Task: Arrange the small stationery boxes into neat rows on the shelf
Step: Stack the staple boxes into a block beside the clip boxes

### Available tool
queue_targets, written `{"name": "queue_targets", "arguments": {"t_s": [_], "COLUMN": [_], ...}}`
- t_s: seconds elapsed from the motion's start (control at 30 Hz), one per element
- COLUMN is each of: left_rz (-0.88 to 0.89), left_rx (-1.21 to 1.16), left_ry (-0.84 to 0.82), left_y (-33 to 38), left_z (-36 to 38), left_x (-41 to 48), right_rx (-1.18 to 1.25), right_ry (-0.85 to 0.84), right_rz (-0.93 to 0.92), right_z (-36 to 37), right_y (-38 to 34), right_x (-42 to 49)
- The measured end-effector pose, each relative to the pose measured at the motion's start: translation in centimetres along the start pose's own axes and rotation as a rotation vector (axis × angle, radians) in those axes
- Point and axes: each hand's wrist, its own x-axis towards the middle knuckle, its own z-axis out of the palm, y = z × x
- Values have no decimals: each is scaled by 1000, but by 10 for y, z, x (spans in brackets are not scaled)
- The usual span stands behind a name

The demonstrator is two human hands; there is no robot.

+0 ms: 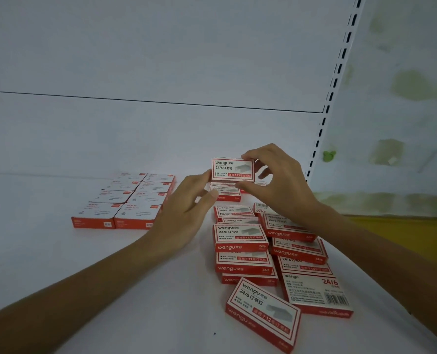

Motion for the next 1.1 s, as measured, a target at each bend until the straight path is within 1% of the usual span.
{"name": "queue_targets", "arguments": {"t_s": [0.1,0.3,0.37,0.53,0.63,0.7,0.77,0.87,1.0,1.1], "left_rz": [41,72,56,16,0,1,1,-73,-224,-295], "left_rx": [29,-80,-106,-94,-48,1,96,143,121,68], "left_ry": [-54,-158,-182,-187,-180,-149,-133,-142,-125,-109], "left_y": [2,9,12,15,15,10,5,0,-3,-5], "left_z": [3,9,10,14,17,18,18,18,20,23], "left_x": [4,5,5,8,12,13,15,15,15,14], "right_rx": [-33,-18,1,28,49,34,-18,-50,-32,-9], "right_ry": [14,28,35,44,28,-26,-117,-234,-413,-446], "right_rz": [0,5,4,10,77,165,269,402,485,501], "right_z": [-6,-18,-22,-22,-20,-18,-14,-7,-3,-2], "right_y": [5,14,18,26,34,42,53,69,79,82], "right_x": [0,-2,-3,-3,-4,-4,-4,-6,-8,-7]}}
